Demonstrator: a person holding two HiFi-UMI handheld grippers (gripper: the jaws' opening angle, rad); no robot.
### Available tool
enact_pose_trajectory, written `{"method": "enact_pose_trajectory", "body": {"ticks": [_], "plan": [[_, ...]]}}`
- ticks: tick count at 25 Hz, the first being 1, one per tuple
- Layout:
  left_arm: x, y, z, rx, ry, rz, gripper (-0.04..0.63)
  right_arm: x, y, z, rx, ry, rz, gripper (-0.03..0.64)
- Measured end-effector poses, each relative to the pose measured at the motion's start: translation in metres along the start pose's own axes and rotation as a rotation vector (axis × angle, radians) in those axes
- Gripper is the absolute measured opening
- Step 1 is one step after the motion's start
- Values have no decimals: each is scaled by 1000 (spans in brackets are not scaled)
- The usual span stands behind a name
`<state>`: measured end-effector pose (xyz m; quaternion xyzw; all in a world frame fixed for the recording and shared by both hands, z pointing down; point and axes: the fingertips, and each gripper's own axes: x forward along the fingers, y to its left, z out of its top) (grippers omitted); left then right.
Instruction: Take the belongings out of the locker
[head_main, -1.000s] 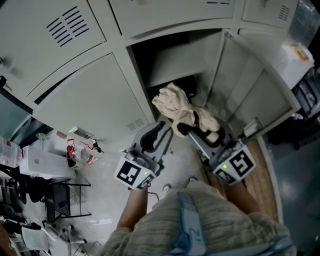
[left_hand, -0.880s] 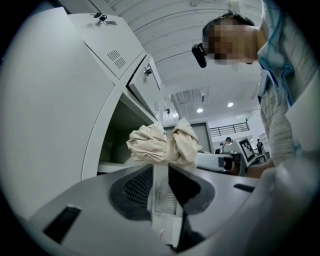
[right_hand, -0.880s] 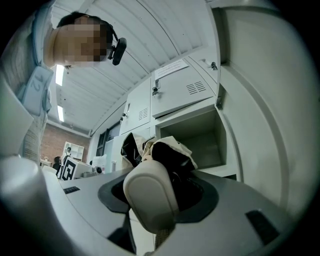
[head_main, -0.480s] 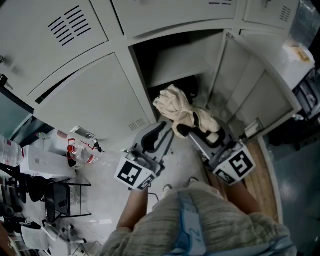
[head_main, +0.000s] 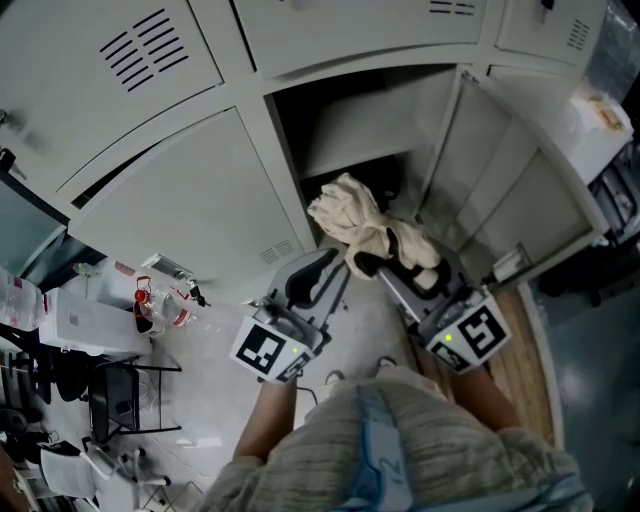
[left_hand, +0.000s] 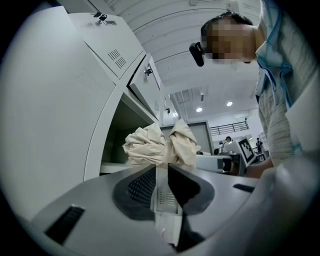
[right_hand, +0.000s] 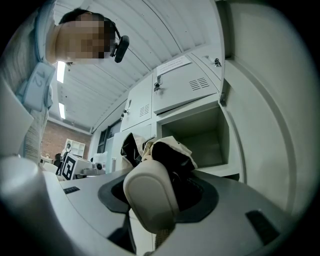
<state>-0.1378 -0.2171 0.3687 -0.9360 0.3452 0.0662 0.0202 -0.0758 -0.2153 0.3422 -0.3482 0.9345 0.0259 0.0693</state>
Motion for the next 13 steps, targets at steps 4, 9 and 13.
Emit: {"method": "enact_pose_trajectory", "body": {"ticks": [4, 9, 13], "plan": [[-1, 4, -2, -4, 4, 6, 74, 2, -3, -2, -17, -4, 0, 198], [1, 7, -1, -2, 0, 7, 64, 5, -3, -2, -15, -4, 1, 198], [2, 10, -2, -7, 8, 9, 64, 8, -5, -3, -13, -2, 5, 198]]}}
